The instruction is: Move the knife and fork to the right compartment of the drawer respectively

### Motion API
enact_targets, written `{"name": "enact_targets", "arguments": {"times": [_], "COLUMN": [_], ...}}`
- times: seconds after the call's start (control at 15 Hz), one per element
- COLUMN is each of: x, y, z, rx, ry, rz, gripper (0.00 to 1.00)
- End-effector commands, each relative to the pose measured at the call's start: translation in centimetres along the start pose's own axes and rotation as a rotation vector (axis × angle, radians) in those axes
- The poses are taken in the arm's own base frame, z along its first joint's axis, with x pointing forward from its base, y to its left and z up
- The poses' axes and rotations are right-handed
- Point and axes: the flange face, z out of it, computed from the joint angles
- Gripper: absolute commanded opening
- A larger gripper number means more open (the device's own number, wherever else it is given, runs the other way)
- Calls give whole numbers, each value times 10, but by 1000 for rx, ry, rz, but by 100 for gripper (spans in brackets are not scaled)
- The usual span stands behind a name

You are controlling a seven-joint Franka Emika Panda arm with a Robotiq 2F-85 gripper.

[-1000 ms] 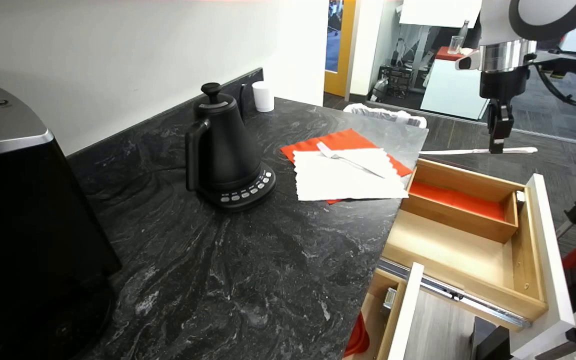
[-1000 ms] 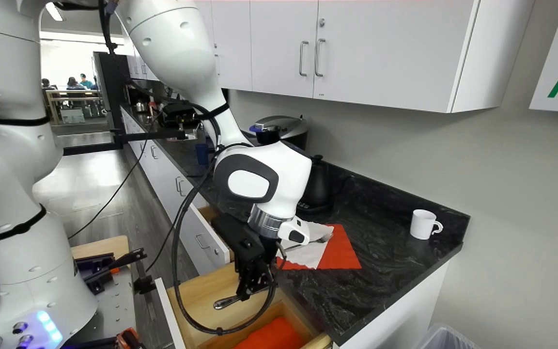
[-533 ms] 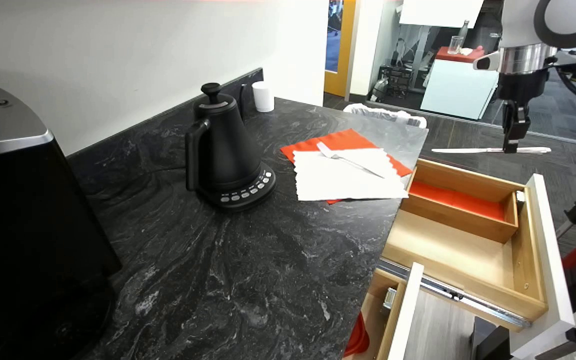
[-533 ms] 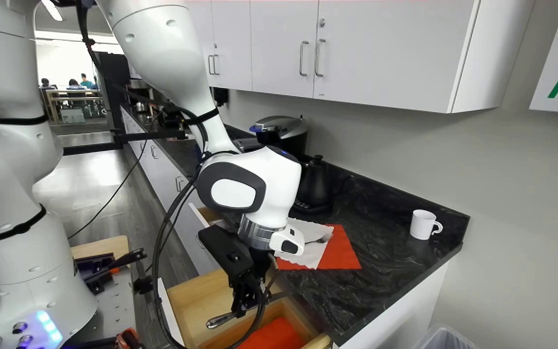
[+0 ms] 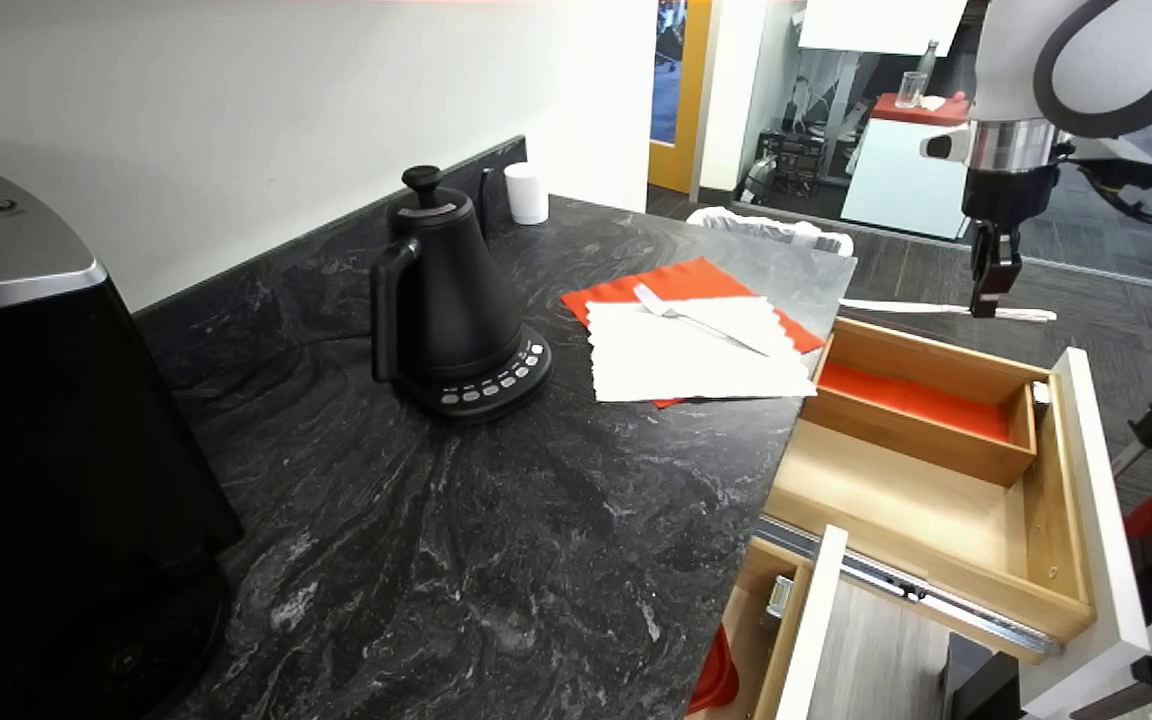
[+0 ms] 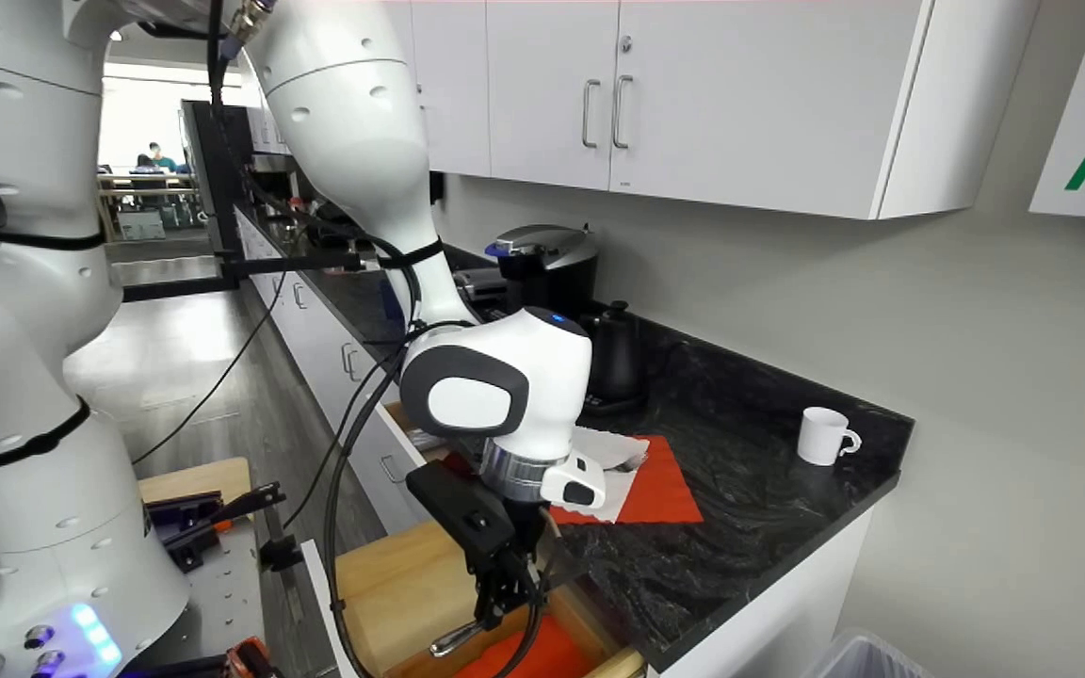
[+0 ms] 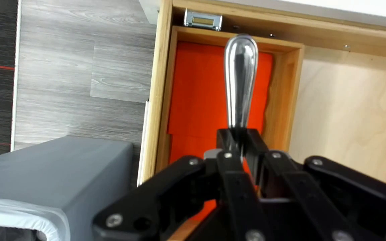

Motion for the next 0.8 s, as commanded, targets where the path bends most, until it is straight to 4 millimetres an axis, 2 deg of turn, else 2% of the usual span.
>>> {"name": "enact_targets", "arguments": {"times": [0.0, 0.13, 0.33, 0.73], "x": [10, 20, 25, 13], "y": [6, 9, 9, 7], "z": [5, 5, 1, -7], "rx": [-16, -15, 36, 32], "ry": [-1, -4, -4, -11], "rz": [6, 5, -12, -4], "gripper": [6, 6, 6, 6]}}
